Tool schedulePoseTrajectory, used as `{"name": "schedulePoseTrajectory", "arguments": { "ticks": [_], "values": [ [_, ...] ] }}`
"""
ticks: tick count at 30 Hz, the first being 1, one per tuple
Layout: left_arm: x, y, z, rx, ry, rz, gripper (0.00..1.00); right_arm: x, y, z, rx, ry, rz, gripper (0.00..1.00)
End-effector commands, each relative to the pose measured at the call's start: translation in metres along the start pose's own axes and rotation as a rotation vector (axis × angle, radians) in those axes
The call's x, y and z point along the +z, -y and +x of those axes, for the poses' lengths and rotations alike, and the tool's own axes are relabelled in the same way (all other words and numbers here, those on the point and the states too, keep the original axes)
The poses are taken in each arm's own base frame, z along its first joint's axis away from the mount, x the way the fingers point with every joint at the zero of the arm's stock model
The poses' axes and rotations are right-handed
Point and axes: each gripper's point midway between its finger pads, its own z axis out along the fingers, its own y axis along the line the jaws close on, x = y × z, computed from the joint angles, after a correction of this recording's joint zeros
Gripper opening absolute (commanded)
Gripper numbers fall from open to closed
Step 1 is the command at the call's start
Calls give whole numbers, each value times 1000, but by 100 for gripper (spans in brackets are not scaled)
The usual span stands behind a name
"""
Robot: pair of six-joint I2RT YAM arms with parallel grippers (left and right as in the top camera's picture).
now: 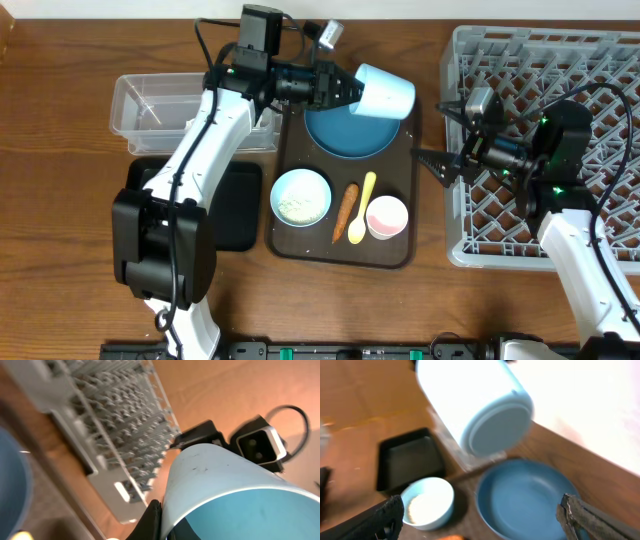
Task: Sort waste into correct bins and load items into the dishwasher rack
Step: 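Lift the light-blue cup toward the right gripper and hand it over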
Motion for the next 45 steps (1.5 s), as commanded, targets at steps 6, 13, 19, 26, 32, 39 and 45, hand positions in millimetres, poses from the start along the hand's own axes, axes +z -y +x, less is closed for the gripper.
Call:
{"name": "schedulePoseTrajectory", "arguments": {
  "ticks": [6, 13, 19, 26, 32, 39, 45],
  "values": [
    [16, 19, 14, -10, -76, 99, 6, 6, -17, -23, -85, 67, -107, 97],
    [36, 29, 26, -4, -123, 119, 6, 7, -15, -34, -126, 95, -93, 93],
    [45, 34, 32, 0, -144, 126, 6, 14, -22, -36, -146, 99, -111, 86],
    [46, 34, 32, 0, -145, 126, 6, 17, -23, -36, -146, 97, -106, 79],
    [46, 34, 32, 0, -145, 126, 6, 17, -18, -36, -147, 96, -81, 78],
    [46, 34, 32, 0, -145, 126, 6, 3, -14, -38, -152, 108, -92, 78],
    [46, 30, 30, 0, -133, 102, 6, -4, -21, -39, -166, 121, -148, 76]
  ]
}}
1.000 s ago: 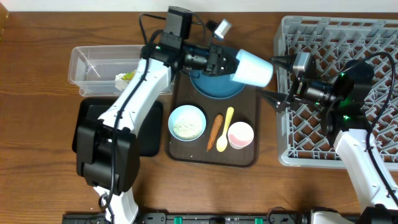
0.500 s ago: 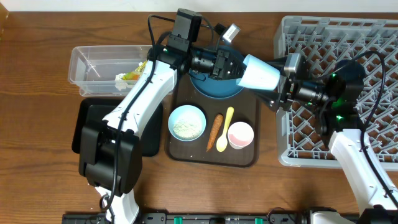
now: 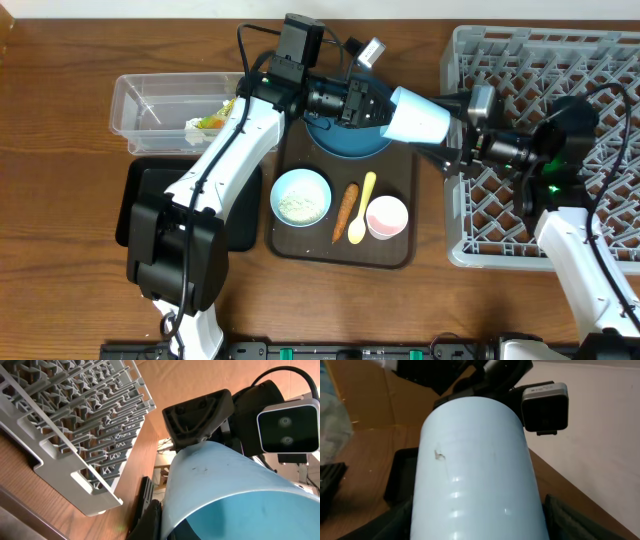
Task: Sort waste into correct bins and load items into the dishwasher rack
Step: 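Lift the light-blue cup toward the right gripper and hand it over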
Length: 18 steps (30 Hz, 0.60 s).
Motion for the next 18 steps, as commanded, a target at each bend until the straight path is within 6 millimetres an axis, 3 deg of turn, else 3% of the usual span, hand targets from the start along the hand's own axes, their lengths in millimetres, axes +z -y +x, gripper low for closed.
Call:
{"name": "schedulePoseTrajectory", "arguments": {
  "ticks": [1, 8, 12, 18],
  "values": [
    [0, -4, -2, -8, 3, -4, 6, -4, -3, -5, -10, 12, -35, 76],
    [0, -4, -2, -10, 3, -4, 6, -3, -4, -6, -13, 14, -44, 72],
    [0, -4, -2, -11, 2, -4, 6, -3, -4, -6, -13, 14, -43, 60],
    [0, -4, -2, -11, 3, -4, 7, -3, -4, -6, -11, 14, -43, 54]
  ]
}}
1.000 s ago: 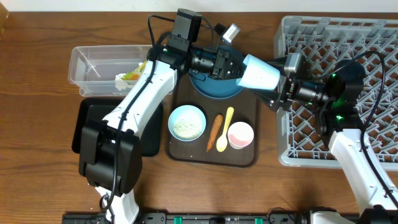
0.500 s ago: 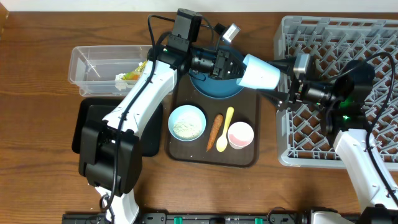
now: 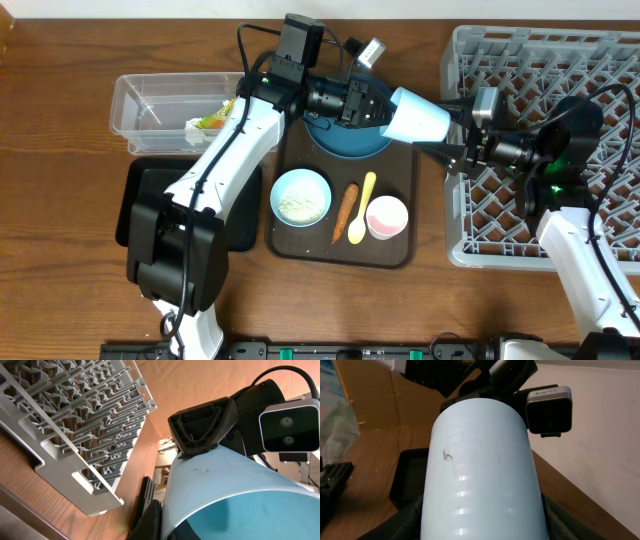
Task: Sort waste into correct bins and load items into the dishwasher rack
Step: 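Lift the light-blue cup toward the right gripper and hand it over, then place the light-blue cup upside down in the rack with the right gripper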
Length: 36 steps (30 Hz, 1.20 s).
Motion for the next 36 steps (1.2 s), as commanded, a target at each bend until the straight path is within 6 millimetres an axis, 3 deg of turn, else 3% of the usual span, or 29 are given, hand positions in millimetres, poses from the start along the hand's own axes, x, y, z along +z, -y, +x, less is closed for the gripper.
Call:
{"name": "schedulePoseTrajectory", "arguments": {
  "ticks": [1, 2, 4, 6, 9, 12, 15, 17, 21, 26, 30, 36],
  "values": [
    [0, -3, -2, -11, 2, -2, 12, -2, 0, -4, -8, 6, -17, 52],
    [0, -5, -3, -11, 5, -10, 17, -2, 0, -3, -3, 4, -16, 52],
    [0, -11, -6, -10, 23, -48, 37, -2, 2, 0, 19, -4, -3, 52],
    [-2, -31, -9, -14, 58, -155, 44, -2, 7, 6, 63, -22, 28, 53],
    [-17, -77, -8, -88, 114, -417, 48, -4, 24, 20, 180, -62, 141, 47],
    [-51, -125, 5, -178, 147, -740, 50, -10, 44, 31, 314, -87, 281, 43],
    [-84, -144, 16, -215, 156, -933, 50, -15, 58, 38, 380, -98, 380, 29],
    [-105, -144, 22, -213, 150, -1019, 50, -18, 64, 39, 413, -95, 425, 24],
    [-145, -131, 34, -193, 137, -1154, 50, -28, 73, 30, 417, -96, 521, 1],
    [-190, -108, 44, -208, 184, -1297, 50, -58, 93, 28, 437, -193, 768, 1],
    [-215, -95, 49, -213, 219, -1380, 50, -103, 104, 35, 481, -376, 1033, 1],
    [-224, -89, 51, -217, 236, -1401, 50, -181, 104, 23, 508, -559, 1370, 1]
  ]
}}
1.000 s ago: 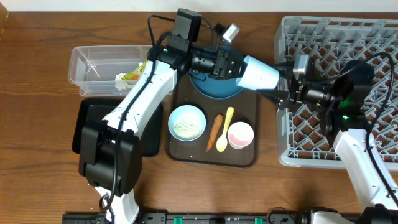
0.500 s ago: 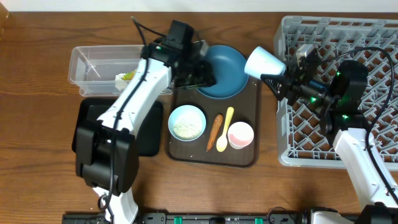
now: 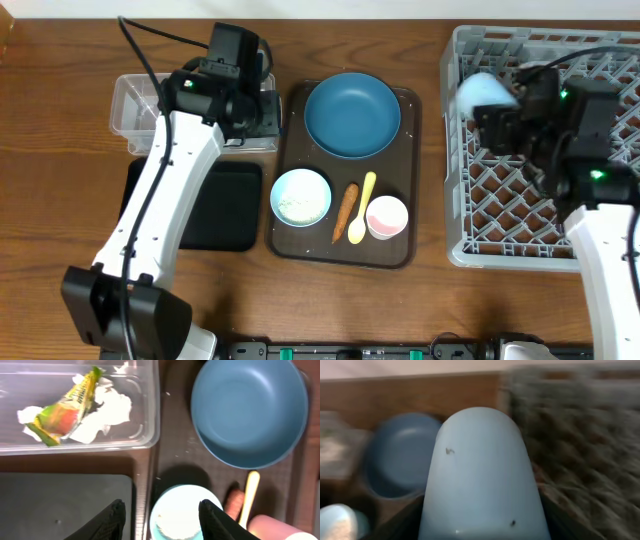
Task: Sort waste into correct bins and load items into the dishwasher rack
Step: 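Place the light-blue cup upside down in the rack with the right gripper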
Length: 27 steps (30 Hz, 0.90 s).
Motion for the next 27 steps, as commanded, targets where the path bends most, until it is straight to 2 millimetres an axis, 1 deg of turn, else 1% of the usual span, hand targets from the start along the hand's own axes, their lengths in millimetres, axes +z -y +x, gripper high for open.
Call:
{"name": "schedulePoseTrajectory", "arguments": {
  "ticks": [1, 3, 4, 6, 8, 11, 15, 23, 25, 27],
  "values": [
    [-2, -11, -4, 13, 15, -48, 50, -36, 66, -21, 26, 40, 325, 1],
    [-2, -11, -4, 12, 15, -48, 50, -47, 90, -16, 65, 11, 398, 1],
    [-2, -11, -4, 12, 15, -48, 50, -54, 107, -10, 94, -10, 447, 1],
    [-2, -11, -4, 12, 15, -48, 50, -61, 131, 0, 151, -43, 504, 1],
    [-2, -11, -4, 12, 15, -48, 50, -66, 155, 10, 223, -68, 546, 1],
    [-2, -11, -4, 12, 15, -48, 50, -66, 183, 22, 299, -99, 571, 1],
    [-2, -11, -4, 12, 15, -48, 50, -63, 210, 29, 398, -157, 538, 1],
    [-2, -11, -4, 12, 15, -48, 50, -63, 263, 29, 537, -347, 555, 1],
    [-2, -11, -4, 12, 14, -48, 50, -62, 276, 36, 567, -374, 580, 1],
    [-2, -11, -4, 12, 14, -48, 50, -58, 287, 48, 589, -411, 596, 1]
  ]
}}
